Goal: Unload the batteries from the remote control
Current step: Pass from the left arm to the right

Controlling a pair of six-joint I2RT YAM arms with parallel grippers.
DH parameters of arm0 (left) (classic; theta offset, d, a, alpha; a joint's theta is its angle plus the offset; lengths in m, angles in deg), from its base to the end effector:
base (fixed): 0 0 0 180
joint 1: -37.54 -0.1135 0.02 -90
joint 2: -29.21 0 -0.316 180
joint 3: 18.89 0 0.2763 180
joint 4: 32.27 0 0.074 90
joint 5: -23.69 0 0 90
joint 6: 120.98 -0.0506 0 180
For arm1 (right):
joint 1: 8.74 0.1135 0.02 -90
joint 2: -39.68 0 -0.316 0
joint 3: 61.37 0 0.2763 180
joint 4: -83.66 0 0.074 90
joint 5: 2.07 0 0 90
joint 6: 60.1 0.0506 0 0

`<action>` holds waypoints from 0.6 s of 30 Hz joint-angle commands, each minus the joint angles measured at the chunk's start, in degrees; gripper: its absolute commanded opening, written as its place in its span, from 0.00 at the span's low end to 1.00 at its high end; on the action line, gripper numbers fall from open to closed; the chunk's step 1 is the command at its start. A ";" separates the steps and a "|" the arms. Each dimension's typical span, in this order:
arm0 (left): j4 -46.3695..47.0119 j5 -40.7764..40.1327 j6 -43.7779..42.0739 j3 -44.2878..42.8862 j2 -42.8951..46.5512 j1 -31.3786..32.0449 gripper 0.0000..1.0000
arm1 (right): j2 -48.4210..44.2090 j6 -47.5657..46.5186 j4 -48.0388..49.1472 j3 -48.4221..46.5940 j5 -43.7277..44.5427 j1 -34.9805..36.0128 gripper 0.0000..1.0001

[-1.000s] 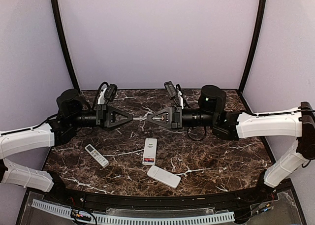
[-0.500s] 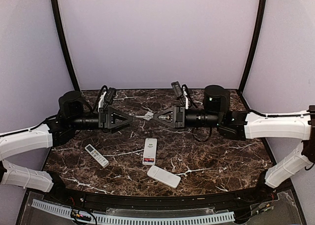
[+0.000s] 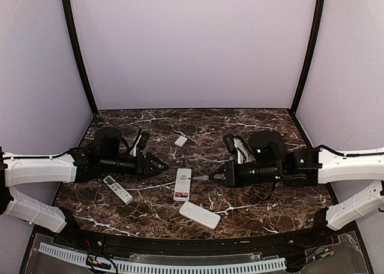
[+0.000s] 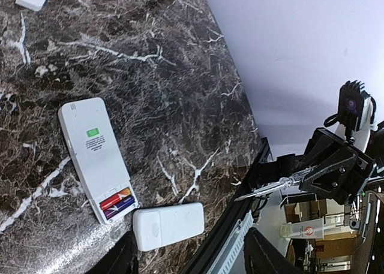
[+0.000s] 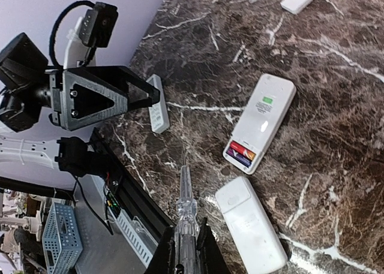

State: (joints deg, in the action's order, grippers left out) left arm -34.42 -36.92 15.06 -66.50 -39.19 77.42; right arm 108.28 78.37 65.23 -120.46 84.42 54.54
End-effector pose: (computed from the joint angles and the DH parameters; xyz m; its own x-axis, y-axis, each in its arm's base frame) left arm 0.1918 -0.1926 0.2632 -0.8594 -0.0992 -0.5016 0.4132 0.4429 -0.7957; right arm 0.1264 0.2579 0.3037 -0.8253 0.0223 -0.5643 -0.4495 0.5788 0.6804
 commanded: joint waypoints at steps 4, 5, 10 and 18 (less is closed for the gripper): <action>0.64 -5.92 0.43 0.50 -8.19 2.98 0.57 | 6.49 6.97 -4.80 -1.30 7.72 4.50 0.00; 1.31 -6.01 0.40 0.52 -8.83 3.09 0.56 | 7.71 7.16 -5.31 -1.94 7.88 4.94 0.00; 4.35 -5.30 1.27 0.37 -14.20 4.69 0.55 | 11.79 7.60 -5.80 -3.79 8.21 5.83 0.00; 7.89 -4.88 1.92 -0.32 -20.24 5.65 0.48 | 15.61 7.34 -8.67 -7.17 10.78 5.87 0.00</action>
State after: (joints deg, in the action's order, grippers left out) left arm -28.80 -41.73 17.03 -66.52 -58.47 82.77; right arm 122.24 85.15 57.80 -124.96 92.68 59.90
